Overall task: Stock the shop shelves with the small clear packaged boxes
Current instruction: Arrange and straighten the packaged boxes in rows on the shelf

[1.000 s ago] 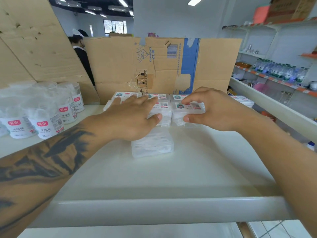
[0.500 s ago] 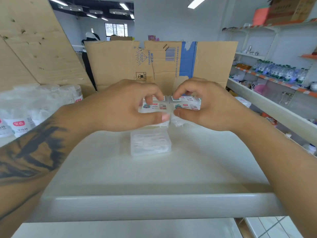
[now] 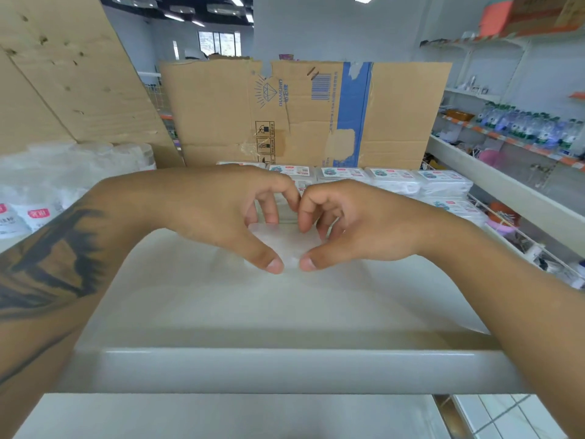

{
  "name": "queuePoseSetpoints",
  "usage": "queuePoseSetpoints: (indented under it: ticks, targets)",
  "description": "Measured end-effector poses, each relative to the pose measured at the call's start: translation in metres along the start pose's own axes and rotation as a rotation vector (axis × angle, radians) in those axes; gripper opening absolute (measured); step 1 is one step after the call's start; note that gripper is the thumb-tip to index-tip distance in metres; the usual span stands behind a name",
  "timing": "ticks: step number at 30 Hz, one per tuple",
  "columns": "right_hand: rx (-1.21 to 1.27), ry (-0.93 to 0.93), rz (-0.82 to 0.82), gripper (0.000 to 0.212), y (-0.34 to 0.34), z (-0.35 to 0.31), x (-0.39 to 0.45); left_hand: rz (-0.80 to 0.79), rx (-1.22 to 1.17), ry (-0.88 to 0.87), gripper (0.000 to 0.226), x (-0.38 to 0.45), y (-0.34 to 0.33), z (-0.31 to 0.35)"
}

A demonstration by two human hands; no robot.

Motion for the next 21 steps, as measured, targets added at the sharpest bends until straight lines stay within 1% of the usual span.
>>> queuePoseSetpoints:
  ticks: [2, 4, 8, 9, 10, 12, 13, 15, 17, 18, 19, 20, 21]
  targets:
    - [0.123, 0.017, 0.008, 0.040, 0.009, 0.000, 0.000, 0.047, -0.032, -0.018, 0.070, -0.001, 0.006, 0.001]
    - [0.206, 0.028, 0.030, 0.042, 0.019, 0.000, -0.001, 0.126, -0.107, -0.056, 0.066, -0.002, 0.016, 0.003]
    - [0.478, 0.017, 0.124, 0.033, 0.040, 0.002, -0.003, 0.374, -0.265, -0.176, 0.047, -0.009, 0.044, 0.015]
    - [0.532, 0.012, 0.151, 0.036, 0.044, 0.003, -0.003, 0.421, -0.287, -0.190, 0.042, -0.011, 0.048, 0.017]
    - [0.566, 0.006, 0.177, 0.045, 0.047, 0.004, -0.003, 0.457, -0.300, -0.195, 0.037, -0.012, 0.052, 0.018]
    - [0.580, -0.015, 0.220, 0.062, 0.050, 0.006, -0.001, 0.498, -0.315, -0.188, 0.035, -0.012, 0.054, 0.020]
    - [0.591, -0.034, 0.240, 0.065, 0.051, 0.008, 0.000, 0.510, -0.325, -0.171, 0.035, -0.011, 0.054, 0.019]
    - [0.706, -0.065, 0.271, 0.060, 0.054, 0.013, 0.000, 0.518, -0.352, -0.121, 0.037, -0.009, 0.053, 0.016]
    - [0.832, -0.029, 0.267, 0.039, 0.056, 0.013, -0.002, 0.513, -0.382, -0.070, 0.033, -0.007, 0.051, 0.011]
    - [0.863, 0.013, 0.258, 0.026, 0.058, 0.012, -0.002, 0.511, -0.402, -0.049, 0.031, -0.006, 0.049, 0.008]
    - [0.884, 0.055, 0.246, 0.018, 0.059, 0.010, -0.002, 0.508, -0.429, -0.034, 0.029, -0.004, 0.047, 0.007]
    - [0.905, 0.090, 0.244, 0.021, 0.060, 0.009, -0.003, 0.505, -0.468, -0.023, 0.028, -0.002, 0.043, 0.007]
    - [0.926, 0.105, 0.263, 0.031, 0.061, 0.009, -0.002, 0.505, -0.517, -0.018, 0.033, 0.000, 0.038, 0.008]
Point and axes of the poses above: each hand's wrist, its own x-axis towards the middle knuckle, its own y-axis out of the back of the hand, z = x × y, the point moved 9 cm from there along x, towards the middle knuckle, and after that the axes turned 7 degrees about -y, right-handed, at the moved point
